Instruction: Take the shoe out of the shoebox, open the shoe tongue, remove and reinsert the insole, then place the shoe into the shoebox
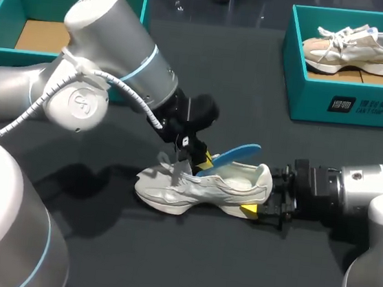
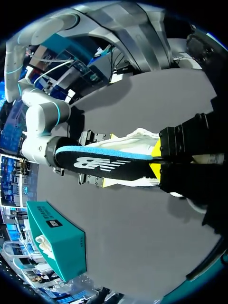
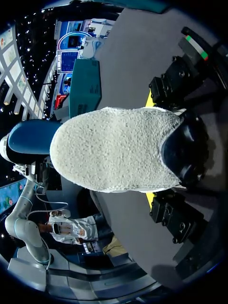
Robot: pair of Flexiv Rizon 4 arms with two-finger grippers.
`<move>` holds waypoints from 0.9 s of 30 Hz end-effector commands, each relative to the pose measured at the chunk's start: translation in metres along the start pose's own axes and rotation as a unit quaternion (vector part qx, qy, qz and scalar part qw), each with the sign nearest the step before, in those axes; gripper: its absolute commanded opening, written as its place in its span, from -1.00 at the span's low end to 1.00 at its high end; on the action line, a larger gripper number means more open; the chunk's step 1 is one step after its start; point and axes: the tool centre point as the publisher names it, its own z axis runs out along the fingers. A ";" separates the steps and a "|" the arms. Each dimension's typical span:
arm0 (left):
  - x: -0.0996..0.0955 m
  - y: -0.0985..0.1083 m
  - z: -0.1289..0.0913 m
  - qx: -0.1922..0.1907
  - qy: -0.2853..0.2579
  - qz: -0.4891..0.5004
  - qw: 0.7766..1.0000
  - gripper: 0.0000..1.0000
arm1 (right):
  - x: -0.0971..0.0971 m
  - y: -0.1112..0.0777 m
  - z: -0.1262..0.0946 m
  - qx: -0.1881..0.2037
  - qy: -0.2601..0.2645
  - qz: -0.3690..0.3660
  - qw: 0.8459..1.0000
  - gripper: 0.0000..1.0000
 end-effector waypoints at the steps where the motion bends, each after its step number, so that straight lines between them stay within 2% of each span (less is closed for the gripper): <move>1: -0.003 -0.008 0.005 -0.004 -0.007 -0.008 1.000 -1.00 | 0.001 0.001 0.001 0.003 0.000 0.000 1.000 -1.00; 11: 0.004 -0.028 0.021 -0.025 -0.032 -0.005 0.999 -1.00 | 0.001 0.001 0.001 0.003 0.000 0.000 1.000 -1.00; 18: 0.000 -0.028 0.024 -0.026 -0.039 -0.015 0.999 -1.00 | 0.001 0.001 0.001 0.003 0.000 0.000 1.000 -1.00; 20: -0.001 -0.026 0.023 -0.025 -0.041 -0.018 0.999 -0.86 | 0.001 0.001 0.001 0.003 0.000 0.000 1.000 -1.00; 24: 0.000 -0.023 0.022 -0.020 -0.050 -0.021 0.998 -0.70 | 0.001 0.001 0.001 0.003 0.000 0.000 1.000 -1.00; 27: 0.002 -0.023 0.020 -0.016 -0.056 -0.020 0.998 -0.48 | 0.001 0.001 0.001 0.003 0.000 0.000 1.000 -1.00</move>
